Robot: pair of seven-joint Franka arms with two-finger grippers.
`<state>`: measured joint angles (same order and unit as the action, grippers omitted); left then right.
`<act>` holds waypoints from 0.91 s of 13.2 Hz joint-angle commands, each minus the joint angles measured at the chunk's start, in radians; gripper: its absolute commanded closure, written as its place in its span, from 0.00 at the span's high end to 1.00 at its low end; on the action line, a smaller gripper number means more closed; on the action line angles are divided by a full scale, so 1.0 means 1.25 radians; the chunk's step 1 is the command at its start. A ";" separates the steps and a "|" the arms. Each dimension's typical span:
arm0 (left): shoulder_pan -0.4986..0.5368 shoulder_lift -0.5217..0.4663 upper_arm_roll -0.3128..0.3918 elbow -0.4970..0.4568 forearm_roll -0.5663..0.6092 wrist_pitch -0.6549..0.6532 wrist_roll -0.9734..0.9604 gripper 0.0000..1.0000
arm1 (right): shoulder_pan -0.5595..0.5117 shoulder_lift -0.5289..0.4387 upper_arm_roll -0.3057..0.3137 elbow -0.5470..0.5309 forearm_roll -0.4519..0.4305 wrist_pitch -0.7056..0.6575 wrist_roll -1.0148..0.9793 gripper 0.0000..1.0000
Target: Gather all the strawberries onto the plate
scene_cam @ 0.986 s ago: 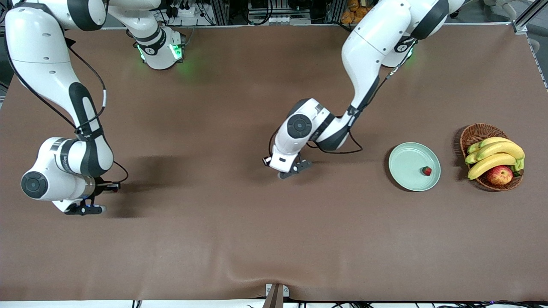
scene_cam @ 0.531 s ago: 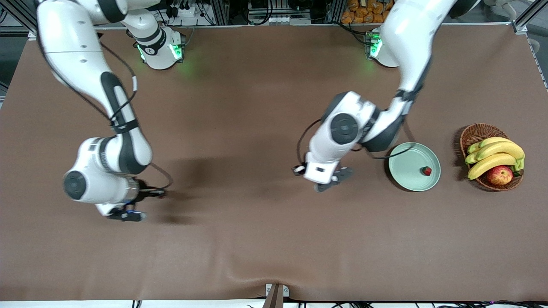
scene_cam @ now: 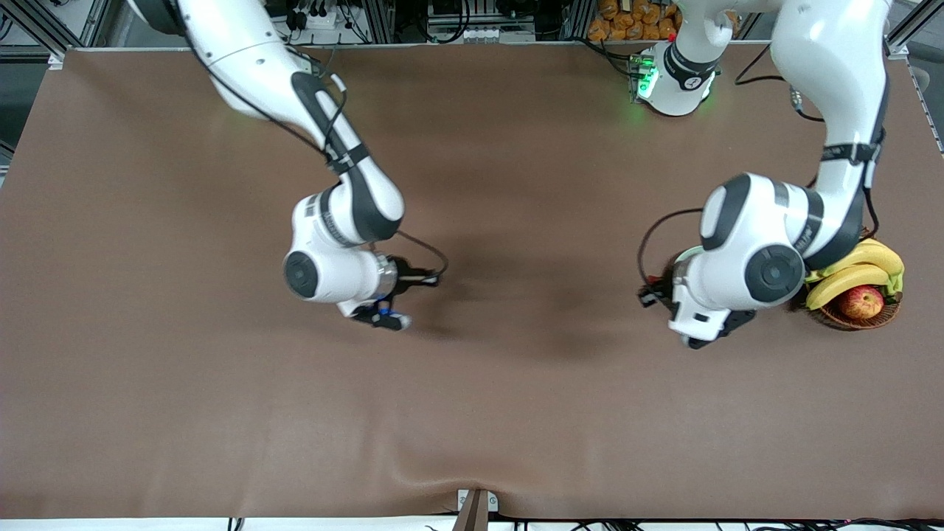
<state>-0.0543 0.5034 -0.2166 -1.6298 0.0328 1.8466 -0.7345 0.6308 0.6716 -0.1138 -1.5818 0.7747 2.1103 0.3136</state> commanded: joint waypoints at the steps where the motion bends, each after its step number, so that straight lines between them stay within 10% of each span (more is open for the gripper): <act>1: 0.046 0.012 -0.010 -0.062 0.094 0.033 0.036 0.00 | 0.050 0.008 -0.010 -0.003 0.045 0.028 0.006 0.00; 4: 0.101 0.035 -0.010 -0.134 0.106 0.145 0.105 0.04 | 0.098 0.039 -0.010 -0.003 0.072 0.100 0.006 0.04; 6: 0.129 0.035 -0.010 -0.154 0.131 0.178 0.157 0.40 | 0.115 0.059 -0.010 -0.003 0.093 0.129 0.006 0.08; 7: 0.143 0.034 -0.010 -0.153 0.137 0.178 0.179 0.74 | 0.118 0.062 -0.010 -0.003 0.093 0.135 0.004 0.11; 8: 0.154 0.029 -0.012 -0.152 0.137 0.177 0.184 1.00 | 0.116 0.065 -0.010 -0.003 0.093 0.137 0.004 0.24; 12: 0.151 -0.025 -0.067 -0.141 0.111 0.137 0.169 1.00 | 0.109 0.070 -0.010 -0.010 0.092 0.183 0.007 1.00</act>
<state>0.1332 0.5320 -0.2459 -1.7956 0.1759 2.0548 -0.5105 0.7695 0.7646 -0.1204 -1.5891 0.8656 2.3230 0.3171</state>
